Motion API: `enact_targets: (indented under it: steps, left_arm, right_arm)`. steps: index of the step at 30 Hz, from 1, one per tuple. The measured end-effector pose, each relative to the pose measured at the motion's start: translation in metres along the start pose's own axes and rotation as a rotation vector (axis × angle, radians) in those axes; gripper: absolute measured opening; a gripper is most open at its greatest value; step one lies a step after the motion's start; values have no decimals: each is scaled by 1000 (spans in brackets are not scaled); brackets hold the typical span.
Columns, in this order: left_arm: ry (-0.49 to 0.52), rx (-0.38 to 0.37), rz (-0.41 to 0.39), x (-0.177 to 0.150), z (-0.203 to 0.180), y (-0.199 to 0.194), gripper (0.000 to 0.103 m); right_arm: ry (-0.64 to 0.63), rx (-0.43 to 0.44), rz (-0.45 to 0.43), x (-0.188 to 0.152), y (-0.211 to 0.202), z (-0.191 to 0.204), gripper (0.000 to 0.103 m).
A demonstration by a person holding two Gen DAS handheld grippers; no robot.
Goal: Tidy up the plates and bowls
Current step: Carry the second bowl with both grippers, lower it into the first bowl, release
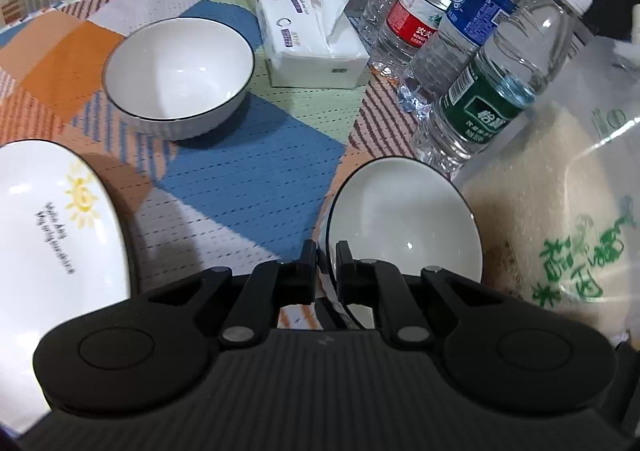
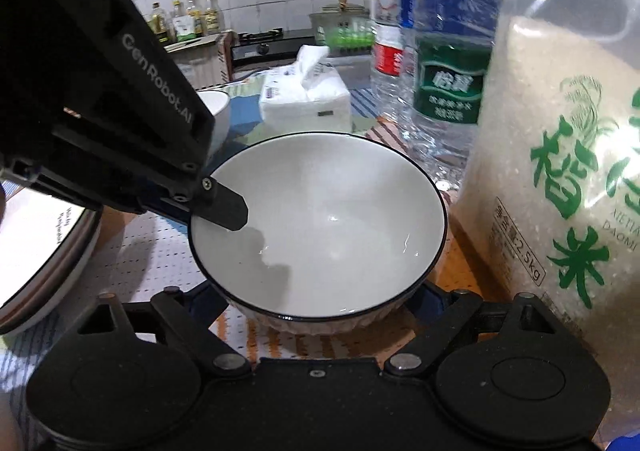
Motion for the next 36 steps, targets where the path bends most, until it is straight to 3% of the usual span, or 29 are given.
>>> enact_targets:
  steps: [7, 17, 28, 36]
  left_arm:
    - [-66, -64, 29, -6, 17, -40, 10]
    - [-13, -21, -7, -20, 30, -111, 12]
    - [10, 34, 10, -59, 67, -183, 13]
    - [-21, 76, 54, -95, 102, -195, 14]
  right_arm:
    - [-159, 35, -64, 9, -29, 25, 95]
    - [-320, 135, -123, 26, -73, 58, 96]
    - [-399, 396, -63, 28, -128, 117, 98]
    - [-443, 526, 2, 6, -133, 155, 98]
Point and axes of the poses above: each gripper's, at about its wrist camera, not at the fingertips, and y roughly the way its jaws point, z to its left, x to its top, the point moved 10 cm from there along y, roughly the way its jaws point, and after that the axes turned 9 degrees about x, right-handed, at the moved point
